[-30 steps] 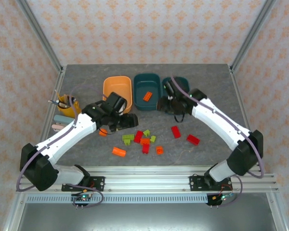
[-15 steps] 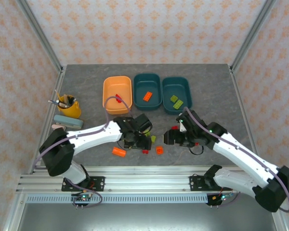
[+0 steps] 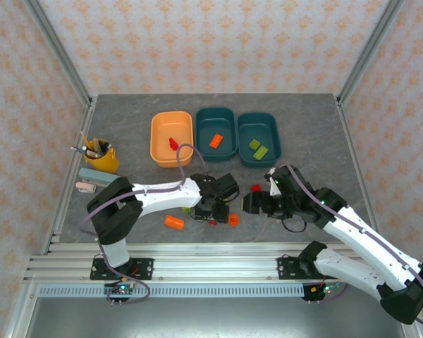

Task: Sort the legos into containers by color

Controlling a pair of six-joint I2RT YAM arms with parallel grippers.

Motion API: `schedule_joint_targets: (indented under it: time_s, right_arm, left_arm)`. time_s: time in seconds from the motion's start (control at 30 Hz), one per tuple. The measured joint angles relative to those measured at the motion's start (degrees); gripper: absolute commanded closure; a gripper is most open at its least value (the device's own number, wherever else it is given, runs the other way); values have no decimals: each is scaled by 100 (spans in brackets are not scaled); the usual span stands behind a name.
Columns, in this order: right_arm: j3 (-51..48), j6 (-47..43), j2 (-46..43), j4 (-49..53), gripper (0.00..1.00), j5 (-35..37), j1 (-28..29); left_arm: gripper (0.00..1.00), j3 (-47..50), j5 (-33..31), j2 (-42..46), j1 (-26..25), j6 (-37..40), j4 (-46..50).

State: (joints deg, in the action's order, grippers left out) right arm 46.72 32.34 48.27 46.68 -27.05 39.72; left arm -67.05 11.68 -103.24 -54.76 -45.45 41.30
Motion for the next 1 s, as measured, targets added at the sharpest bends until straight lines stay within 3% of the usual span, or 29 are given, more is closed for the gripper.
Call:
schedule_joint_targets:
  time_s: [0.2, 0.4, 0.57, 0.77, 0.9, 1.0]
  right_arm:
    - [-2, 68, -20, 0, 23, 11, 0]
    - [4, 90, -52, 2, 25, 92, 0]
    - [264, 90, -24, -22, 25, 273, 0]
    - [763, 149, 457, -951, 25, 433, 0]
    - [1193, 203, 1351, -1902, 25, 479, 0]
    - [1532, 247, 2031, -2441, 25, 509, 0]
  left_arm:
    - [62, -70, -203, -229, 0, -9, 17]
    - [63, -221, -448, -96, 0, -11, 229]
    - [63, -459, -557, 739, 219, 31, 769]
    - [63, -1078, -684, 1401, 1657, 409, 1360]
    - [62, -1674, -796, 1121, 2671, 778, 1692]
    - [63, -2179, -839, 629, 3156, 973, 1816]
